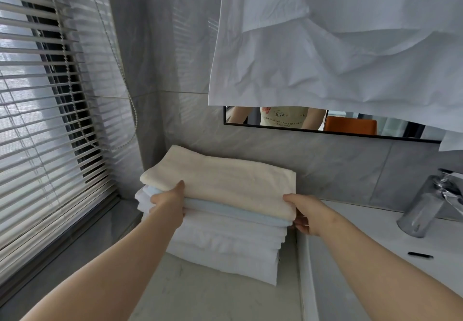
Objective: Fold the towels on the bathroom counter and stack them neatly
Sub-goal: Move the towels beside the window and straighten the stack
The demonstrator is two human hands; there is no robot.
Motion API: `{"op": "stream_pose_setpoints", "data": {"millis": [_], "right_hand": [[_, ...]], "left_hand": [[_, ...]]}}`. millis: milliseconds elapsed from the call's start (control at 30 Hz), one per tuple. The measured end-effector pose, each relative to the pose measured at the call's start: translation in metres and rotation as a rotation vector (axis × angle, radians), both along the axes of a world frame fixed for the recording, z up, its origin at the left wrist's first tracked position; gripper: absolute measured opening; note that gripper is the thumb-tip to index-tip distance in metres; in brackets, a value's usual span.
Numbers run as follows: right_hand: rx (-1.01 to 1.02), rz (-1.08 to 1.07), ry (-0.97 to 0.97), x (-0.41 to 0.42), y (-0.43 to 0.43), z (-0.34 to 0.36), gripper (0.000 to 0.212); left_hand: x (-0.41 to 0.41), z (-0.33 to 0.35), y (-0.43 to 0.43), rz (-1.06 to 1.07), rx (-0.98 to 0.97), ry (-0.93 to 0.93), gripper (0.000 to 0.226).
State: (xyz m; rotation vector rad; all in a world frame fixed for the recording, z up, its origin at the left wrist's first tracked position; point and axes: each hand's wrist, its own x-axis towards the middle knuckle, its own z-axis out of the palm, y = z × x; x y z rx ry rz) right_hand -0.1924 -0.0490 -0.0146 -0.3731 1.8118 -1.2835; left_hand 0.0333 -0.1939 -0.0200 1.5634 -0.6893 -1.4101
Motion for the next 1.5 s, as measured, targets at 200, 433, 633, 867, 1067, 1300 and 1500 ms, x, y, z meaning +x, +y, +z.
{"op": "stream_pose_setpoints", "data": {"millis": [200,433,633,867,1067,1300,1500], "right_hand": [[0.085,0.083,0.015,0.006,0.009,0.009,0.024],[0.121,0.161,0.03,0.007,0.016,0.009,0.031],[0.169,0.277,0.087,0.004,0.024,0.01,0.027],[0.086,0.116,0.027,0.012,0.022,0.004,0.029],[-0.043,0.029,0.042,0.013,0.011,0.015,0.018],[-0.014,0.065,0.054,0.011,0.01,0.014,0.012],[-0.287,-0.04,0.171,0.004,0.003,0.02,0.017]], "left_hand": [[-0.021,0.003,0.021,-0.036,0.098,0.14,0.073],[-0.033,0.016,0.035,-0.104,0.114,0.156,0.07],[-0.032,0.018,0.04,-0.118,0.106,0.13,0.072],[-0.032,0.022,0.044,-0.155,0.096,0.133,0.069],[-0.031,0.02,0.043,-0.154,0.101,0.129,0.067],[-0.031,0.021,0.042,-0.161,0.114,0.125,0.067],[-0.031,0.021,0.042,-0.145,0.106,0.143,0.065]]}}
